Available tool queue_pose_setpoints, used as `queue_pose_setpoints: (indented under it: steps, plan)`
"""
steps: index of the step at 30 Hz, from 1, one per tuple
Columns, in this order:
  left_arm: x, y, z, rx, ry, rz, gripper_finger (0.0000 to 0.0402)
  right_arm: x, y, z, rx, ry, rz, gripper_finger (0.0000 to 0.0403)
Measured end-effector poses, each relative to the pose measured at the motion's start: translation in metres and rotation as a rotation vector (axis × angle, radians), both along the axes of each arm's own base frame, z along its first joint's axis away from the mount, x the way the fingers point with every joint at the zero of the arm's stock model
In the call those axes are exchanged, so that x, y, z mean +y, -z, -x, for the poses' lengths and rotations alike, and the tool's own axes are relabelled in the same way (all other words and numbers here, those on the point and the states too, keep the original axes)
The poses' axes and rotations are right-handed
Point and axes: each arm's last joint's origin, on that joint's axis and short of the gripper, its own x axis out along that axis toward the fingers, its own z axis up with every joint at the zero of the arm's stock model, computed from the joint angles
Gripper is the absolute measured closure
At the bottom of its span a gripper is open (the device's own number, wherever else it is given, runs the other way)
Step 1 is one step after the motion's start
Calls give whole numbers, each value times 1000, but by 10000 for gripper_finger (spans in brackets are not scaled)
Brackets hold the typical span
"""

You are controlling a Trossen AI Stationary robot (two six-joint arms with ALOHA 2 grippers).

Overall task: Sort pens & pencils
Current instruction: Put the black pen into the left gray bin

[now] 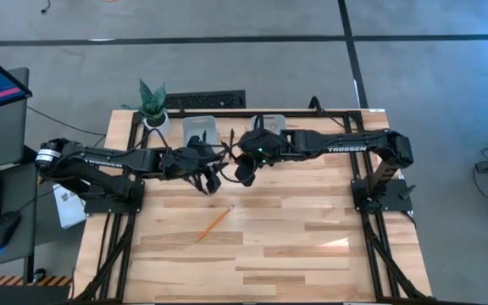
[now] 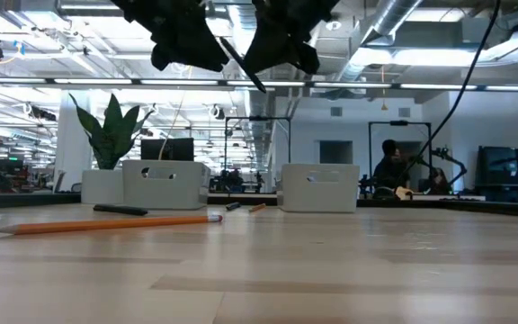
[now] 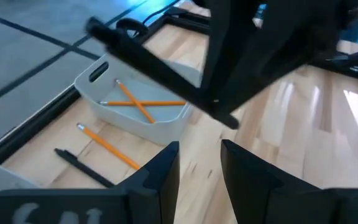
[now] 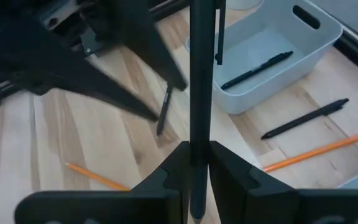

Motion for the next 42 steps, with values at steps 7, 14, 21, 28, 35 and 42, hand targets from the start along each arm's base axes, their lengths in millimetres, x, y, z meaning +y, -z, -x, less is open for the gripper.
queue_pose_setpoints:
  steps: [7,14,21,28,35,42]
  plan:
    - [0,1,1,36,25,-47,294,-1,0,0,10,-28,31,327]
    - [1,-4,4,-26,-19,37,294,-10,1,1,18,-24,54,327]
    - [10,-28,30,-106,-42,51,294,-27,4,7,75,18,47,327]
    - [21,-48,53,-205,-55,73,257,-35,5,9,79,38,46,327]
    - [34,-53,53,-308,-4,283,161,-33,-2,2,-17,8,19,327]
    - [49,-63,54,-423,54,329,135,-34,-9,-3,-118,6,-13,327]
